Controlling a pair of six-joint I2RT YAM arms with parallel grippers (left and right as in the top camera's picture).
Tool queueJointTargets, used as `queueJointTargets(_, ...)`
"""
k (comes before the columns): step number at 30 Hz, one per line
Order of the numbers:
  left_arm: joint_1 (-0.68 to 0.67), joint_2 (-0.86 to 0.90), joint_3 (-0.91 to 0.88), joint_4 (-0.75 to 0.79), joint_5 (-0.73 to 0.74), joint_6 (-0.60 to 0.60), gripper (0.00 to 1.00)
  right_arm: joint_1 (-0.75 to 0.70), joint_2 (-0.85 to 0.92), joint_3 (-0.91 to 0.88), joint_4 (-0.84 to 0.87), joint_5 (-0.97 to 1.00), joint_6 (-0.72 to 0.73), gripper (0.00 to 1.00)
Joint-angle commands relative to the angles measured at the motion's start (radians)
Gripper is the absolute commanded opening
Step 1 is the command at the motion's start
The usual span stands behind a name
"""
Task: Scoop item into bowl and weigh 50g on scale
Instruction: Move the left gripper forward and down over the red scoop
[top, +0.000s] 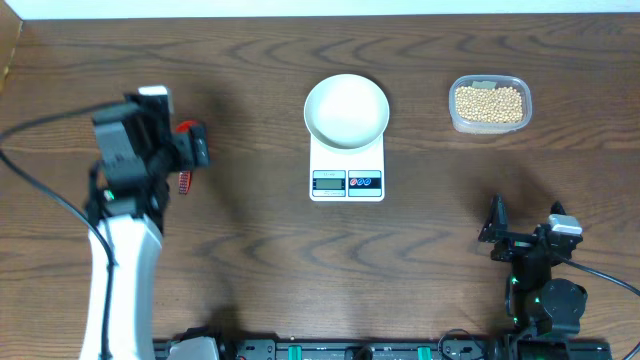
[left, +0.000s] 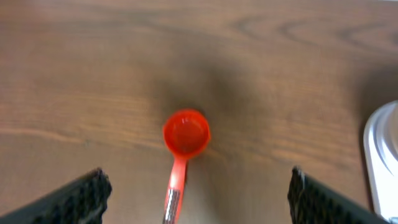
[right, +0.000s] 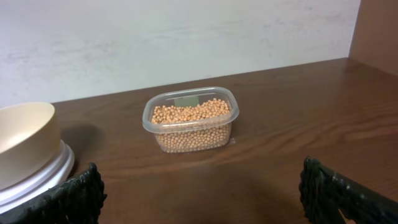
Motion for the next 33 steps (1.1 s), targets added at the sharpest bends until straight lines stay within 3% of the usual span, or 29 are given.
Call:
queueJointTargets(1,0.055,0.104,0.173,-0.1,0.129,0.004,0.93,0.006,-0.006,-0.001,-0.004,0.002,0.005,0.99)
queueJointTargets(9,0.177,0.362,0.553,-0.435,0.312,-0.03,0.93,0.006,-0.006,-0.001,-0.004,0.002,0.005,0.99)
queueJointTargets(13,0.216,0.468,0.662,-0.579,0.326,-0.029,0.93,0.006,-0.006,-0.001,-0.004,0.002,0.005,0.99)
queueJointTargets(28,0.235,0.513,0.661,-0.563,0.351,-0.082,0.93,0.006,-0.006,-0.001,-0.004,0.002,0.005,0.99)
queueJointTargets(33,0.21,0.543,0.66,-0.51,0.347,-0.022,0.93,0.006,-0.006,-0.001,-0.004,0.002,0.005,0.99)
